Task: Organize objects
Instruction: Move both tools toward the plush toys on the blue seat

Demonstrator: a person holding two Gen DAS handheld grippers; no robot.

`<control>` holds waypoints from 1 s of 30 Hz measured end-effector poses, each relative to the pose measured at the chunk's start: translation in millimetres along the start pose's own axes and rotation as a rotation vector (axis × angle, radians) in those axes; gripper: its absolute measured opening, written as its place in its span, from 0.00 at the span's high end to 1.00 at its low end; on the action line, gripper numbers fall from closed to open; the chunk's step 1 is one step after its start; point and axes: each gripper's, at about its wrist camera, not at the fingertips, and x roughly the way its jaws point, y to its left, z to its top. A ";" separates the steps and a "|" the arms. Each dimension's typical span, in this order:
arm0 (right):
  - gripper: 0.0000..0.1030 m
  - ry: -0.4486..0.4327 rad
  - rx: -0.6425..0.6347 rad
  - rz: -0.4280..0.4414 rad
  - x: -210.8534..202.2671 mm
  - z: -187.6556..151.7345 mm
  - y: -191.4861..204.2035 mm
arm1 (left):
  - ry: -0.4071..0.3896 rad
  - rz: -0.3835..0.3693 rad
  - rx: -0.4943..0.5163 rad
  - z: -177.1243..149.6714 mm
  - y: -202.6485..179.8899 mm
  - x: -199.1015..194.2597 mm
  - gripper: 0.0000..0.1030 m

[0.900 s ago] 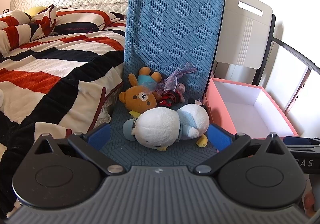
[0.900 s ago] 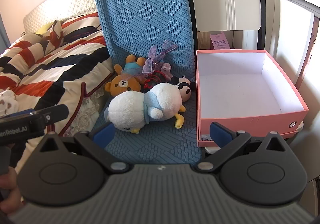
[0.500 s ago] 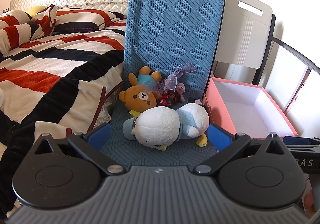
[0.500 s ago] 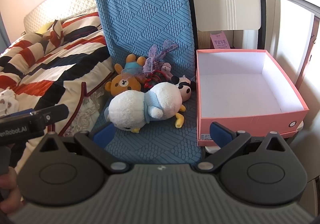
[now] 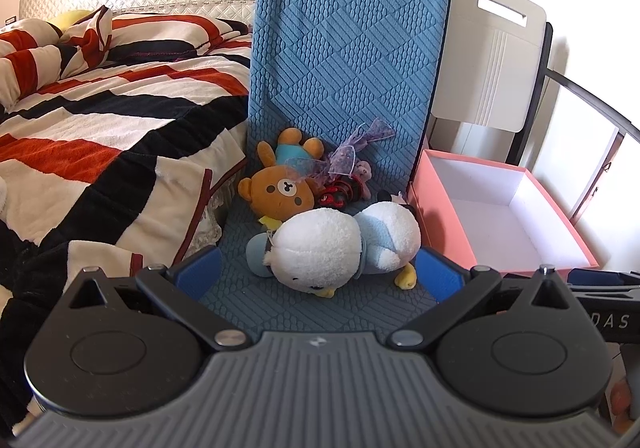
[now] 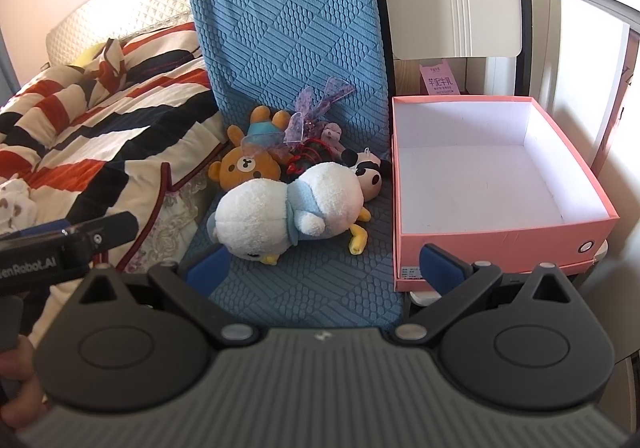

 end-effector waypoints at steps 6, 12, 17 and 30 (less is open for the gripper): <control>0.00 0.012 0.001 -0.002 4.5 1.2 -1.1 | 0.011 0.003 -0.001 1.5 0.6 3.8 0.00; 0.00 0.023 0.003 -0.004 10.8 3.6 -2.0 | 0.023 0.002 -0.001 3.5 0.8 11.2 0.00; 0.00 0.034 0.002 -0.006 19.3 6.1 -3.0 | 0.040 0.002 -0.006 4.6 2.2 21.2 0.00; 0.00 0.065 -0.028 -0.023 56.9 19.9 -10.0 | 0.061 0.004 -0.017 16.5 13.4 59.1 0.00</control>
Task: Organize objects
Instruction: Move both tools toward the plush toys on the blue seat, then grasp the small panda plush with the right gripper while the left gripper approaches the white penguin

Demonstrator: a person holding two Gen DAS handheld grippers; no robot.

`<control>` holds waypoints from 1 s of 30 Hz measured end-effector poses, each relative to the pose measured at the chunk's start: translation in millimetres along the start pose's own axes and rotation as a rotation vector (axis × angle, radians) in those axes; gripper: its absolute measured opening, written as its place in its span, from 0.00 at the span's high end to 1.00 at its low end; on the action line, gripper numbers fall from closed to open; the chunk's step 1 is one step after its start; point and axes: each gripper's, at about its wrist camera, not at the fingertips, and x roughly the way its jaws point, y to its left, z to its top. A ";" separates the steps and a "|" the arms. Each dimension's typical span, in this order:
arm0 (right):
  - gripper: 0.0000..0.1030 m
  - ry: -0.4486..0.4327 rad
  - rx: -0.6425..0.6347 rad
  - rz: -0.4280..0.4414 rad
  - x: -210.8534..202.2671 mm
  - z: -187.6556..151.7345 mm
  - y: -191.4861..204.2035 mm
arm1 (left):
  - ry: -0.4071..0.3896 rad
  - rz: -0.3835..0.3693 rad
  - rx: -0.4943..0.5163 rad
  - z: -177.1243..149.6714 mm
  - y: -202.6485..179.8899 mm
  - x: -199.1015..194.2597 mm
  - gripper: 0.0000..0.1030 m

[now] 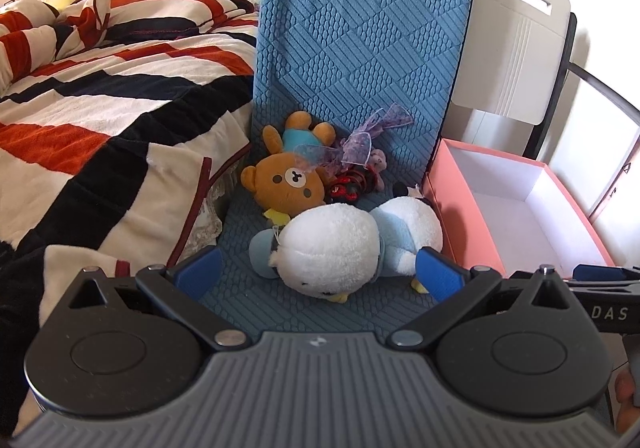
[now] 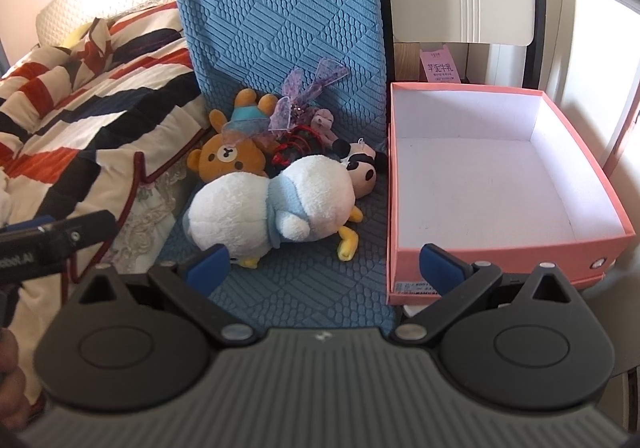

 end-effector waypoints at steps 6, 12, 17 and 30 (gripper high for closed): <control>0.00 0.043 -0.021 0.000 29.7 15.4 -5.7 | 0.045 -0.039 -0.061 8.1 5.8 30.3 0.00; 0.00 0.058 -0.072 0.023 56.2 33.1 -8.8 | 0.062 -0.048 -0.083 14.8 12.3 65.3 0.00; 0.01 0.057 -0.161 0.021 86.5 55.2 -8.9 | 0.092 -0.053 -0.114 18.3 22.4 97.9 0.00; 0.35 0.115 -0.372 0.036 187.9 117.5 3.4 | 0.185 -0.120 -0.144 15.9 43.3 171.6 0.00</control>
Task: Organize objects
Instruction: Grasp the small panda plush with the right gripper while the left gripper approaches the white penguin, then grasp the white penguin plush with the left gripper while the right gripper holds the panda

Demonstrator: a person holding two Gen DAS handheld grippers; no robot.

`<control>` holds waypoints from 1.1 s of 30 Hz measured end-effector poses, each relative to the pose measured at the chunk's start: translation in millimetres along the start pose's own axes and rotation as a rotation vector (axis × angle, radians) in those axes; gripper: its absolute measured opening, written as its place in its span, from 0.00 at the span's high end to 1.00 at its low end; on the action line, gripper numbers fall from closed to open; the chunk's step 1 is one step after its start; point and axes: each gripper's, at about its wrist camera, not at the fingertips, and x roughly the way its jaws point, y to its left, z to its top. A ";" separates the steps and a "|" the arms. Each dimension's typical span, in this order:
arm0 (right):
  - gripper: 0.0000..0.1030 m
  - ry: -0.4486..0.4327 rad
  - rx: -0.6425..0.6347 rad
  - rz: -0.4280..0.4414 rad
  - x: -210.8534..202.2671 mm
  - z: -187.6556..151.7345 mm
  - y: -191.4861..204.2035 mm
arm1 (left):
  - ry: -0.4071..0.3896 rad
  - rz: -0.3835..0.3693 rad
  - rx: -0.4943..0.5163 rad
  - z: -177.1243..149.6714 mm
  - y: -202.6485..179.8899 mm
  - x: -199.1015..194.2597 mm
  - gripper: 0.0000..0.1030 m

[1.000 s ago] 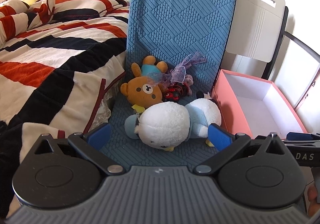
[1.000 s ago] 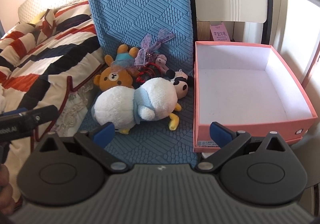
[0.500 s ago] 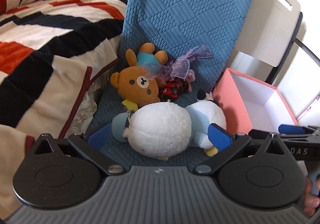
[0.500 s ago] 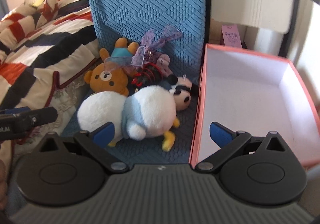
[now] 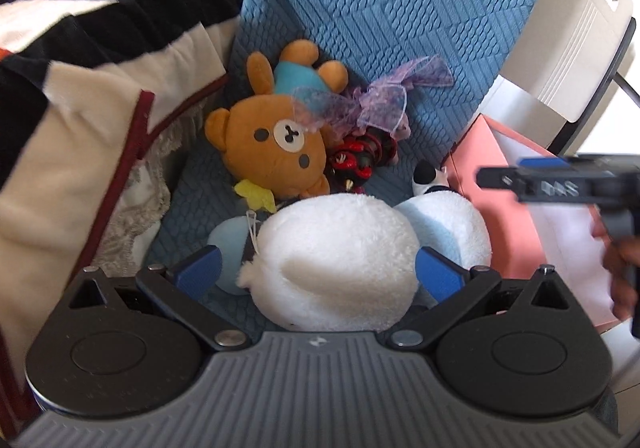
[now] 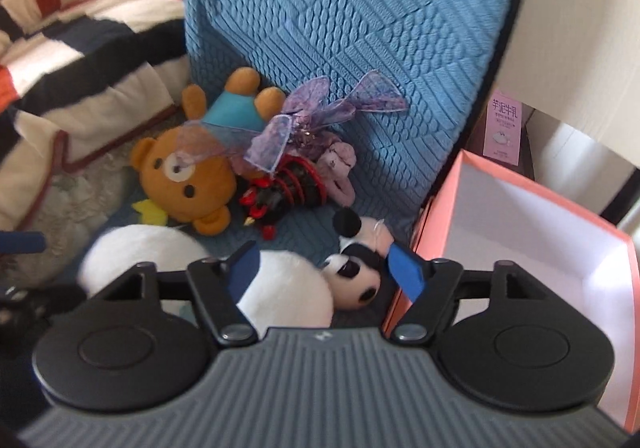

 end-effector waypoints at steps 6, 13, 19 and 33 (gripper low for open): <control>0.56 0.145 -0.023 -0.011 60.5 19.9 -2.3 | 0.048 0.000 -0.035 -2.4 13.2 20.6 0.00; 0.56 0.257 -0.012 -0.033 103.4 22.5 -4.5 | 0.127 -0.086 -0.104 -7.8 28.4 41.0 0.00; 0.54 0.307 -0.038 -0.069 122.8 16.9 -5.4 | 0.160 -0.146 -0.177 -9.9 40.4 49.8 0.00; 0.55 0.416 -0.132 -0.122 156.3 25.1 -11.9 | 0.190 -0.222 -0.333 -9.7 52.5 56.1 0.00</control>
